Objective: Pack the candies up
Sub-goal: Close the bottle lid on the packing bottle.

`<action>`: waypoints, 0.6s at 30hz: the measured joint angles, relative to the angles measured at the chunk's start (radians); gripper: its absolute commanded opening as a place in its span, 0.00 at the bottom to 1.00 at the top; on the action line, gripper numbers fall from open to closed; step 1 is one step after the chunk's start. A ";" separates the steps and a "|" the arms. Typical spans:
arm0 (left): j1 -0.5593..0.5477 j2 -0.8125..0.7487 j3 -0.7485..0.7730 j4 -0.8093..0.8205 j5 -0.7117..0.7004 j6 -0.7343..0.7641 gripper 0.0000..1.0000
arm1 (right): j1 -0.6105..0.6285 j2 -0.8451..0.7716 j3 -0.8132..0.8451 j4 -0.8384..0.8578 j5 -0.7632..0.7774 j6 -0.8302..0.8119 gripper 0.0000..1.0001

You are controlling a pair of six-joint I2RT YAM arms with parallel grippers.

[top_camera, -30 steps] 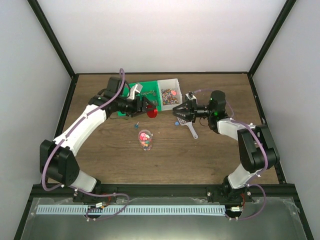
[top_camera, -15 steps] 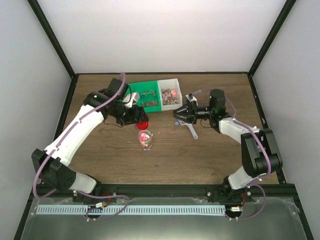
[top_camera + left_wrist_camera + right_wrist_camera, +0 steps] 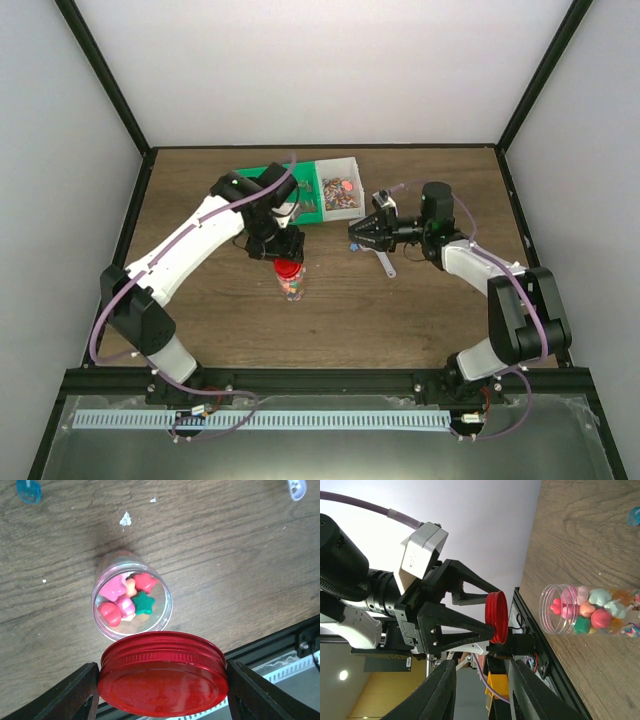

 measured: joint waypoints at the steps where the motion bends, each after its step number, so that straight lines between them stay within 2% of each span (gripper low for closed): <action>1: -0.006 0.005 0.000 -0.008 -0.010 0.000 0.67 | -0.001 -0.003 -0.005 0.000 -0.001 -0.003 0.31; 18: -0.046 0.113 0.008 -0.032 -0.145 0.000 0.68 | -0.052 -0.034 -0.021 -0.082 -0.004 -0.084 0.31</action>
